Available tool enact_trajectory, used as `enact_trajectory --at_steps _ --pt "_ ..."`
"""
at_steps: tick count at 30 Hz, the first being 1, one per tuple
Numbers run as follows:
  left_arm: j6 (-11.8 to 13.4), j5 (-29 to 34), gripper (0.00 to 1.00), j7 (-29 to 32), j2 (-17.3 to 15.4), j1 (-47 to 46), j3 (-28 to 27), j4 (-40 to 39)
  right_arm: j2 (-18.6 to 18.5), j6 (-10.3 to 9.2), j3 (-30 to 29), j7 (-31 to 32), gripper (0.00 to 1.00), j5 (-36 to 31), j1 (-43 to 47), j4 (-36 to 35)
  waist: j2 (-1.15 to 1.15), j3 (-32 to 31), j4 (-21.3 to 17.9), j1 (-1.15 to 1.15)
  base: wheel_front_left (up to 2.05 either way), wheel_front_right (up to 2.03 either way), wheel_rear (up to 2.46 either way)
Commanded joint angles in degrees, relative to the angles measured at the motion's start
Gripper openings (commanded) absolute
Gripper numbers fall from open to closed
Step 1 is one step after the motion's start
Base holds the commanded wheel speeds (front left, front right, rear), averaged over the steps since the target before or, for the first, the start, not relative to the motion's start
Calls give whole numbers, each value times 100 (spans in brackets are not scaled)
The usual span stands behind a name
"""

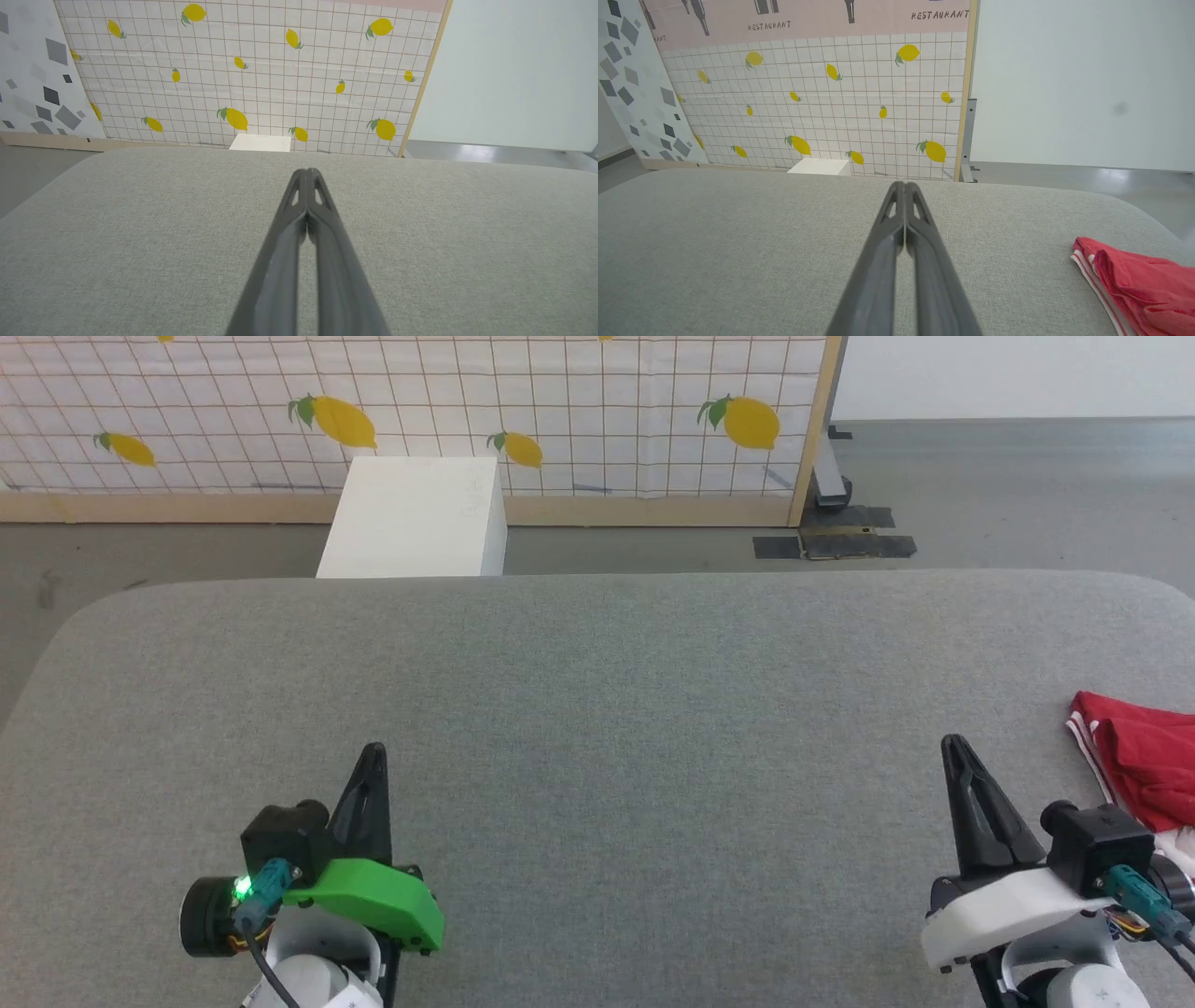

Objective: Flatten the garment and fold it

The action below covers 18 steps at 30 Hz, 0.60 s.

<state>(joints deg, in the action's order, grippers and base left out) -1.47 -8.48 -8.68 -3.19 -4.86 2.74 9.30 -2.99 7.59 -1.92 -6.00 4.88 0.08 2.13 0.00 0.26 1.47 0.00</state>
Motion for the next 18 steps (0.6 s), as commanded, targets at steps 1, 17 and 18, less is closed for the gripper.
enact_trajectory --at_steps 1,17,18 --pt "25 78 0 29 13 97 -15 -55 4 -4 16 24 0 -52 -3 -37 0 0 -3 0 0 0 0" --pt "52 248 0 214 17 183 -72 -248 6 -5 55 151 0 -148 -4 -76 0 -6 -34 0 0 0 0" --pt "54 257 0 224 18 188 -75 -259 6 -5 57 158 0 -153 -4 -78 0 -6 -36 0 0 0 0"
